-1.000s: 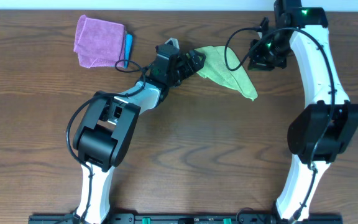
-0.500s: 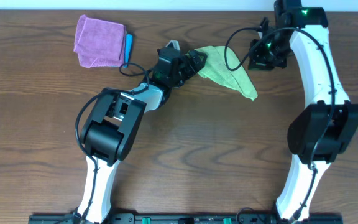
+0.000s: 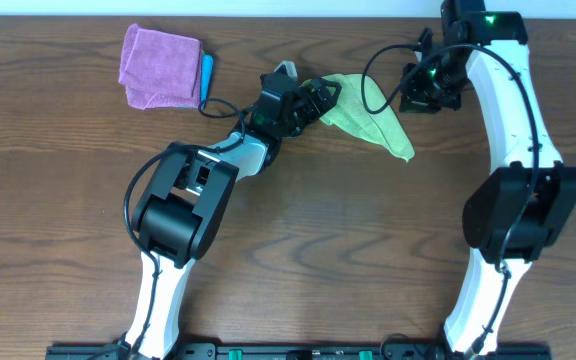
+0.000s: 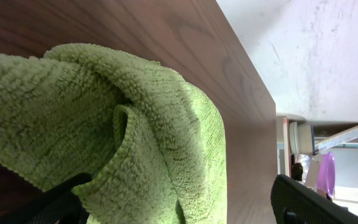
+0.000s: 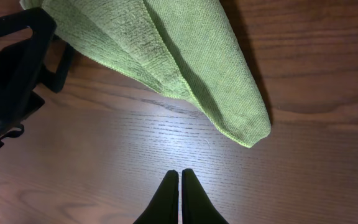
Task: Fold the cloth
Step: 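Reach the left gripper to the green cloth's left corner and grasp it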
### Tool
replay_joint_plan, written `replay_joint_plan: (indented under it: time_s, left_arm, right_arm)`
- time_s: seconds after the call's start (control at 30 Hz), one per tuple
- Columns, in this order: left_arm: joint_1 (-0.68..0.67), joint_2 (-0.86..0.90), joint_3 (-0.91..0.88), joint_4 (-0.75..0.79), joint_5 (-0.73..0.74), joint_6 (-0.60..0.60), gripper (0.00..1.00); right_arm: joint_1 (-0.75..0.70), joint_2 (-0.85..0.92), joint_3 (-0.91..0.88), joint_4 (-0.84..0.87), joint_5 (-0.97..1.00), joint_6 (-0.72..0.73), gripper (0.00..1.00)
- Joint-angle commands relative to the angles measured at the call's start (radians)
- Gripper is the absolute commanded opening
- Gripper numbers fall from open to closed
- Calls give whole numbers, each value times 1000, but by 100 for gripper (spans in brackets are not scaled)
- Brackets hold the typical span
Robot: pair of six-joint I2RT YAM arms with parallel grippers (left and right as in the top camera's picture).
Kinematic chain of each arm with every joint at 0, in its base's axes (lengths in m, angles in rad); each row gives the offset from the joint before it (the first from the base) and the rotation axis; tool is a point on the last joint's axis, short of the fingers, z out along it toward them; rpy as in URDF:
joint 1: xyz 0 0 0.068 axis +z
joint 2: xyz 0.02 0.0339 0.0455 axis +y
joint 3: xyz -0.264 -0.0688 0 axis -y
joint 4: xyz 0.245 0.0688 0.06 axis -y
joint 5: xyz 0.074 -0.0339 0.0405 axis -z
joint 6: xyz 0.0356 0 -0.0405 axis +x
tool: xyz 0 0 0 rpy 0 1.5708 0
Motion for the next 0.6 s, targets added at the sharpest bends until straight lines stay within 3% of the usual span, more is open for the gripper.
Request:
replay_joint_plan:
  time_s: [0.0,0.27,0.53,0.57]
  left_arm:
    - [-2,20,29,-5,-10,-3,90]
    - [-24,26,29,-22,-82,-2,75]
    - [-25,26,29,-22,-98,1,41]
    - [-25,26,29,-22,-98,1,34]
  right_arm:
    - [0,-26,2,-1,-11,-15,4]
    - [0,-26,2,-2,-11,-15,2]
    - [0,-26,2,-6,-11,-14,2]
    - [0,-26,2,-6,-11,-14,2]
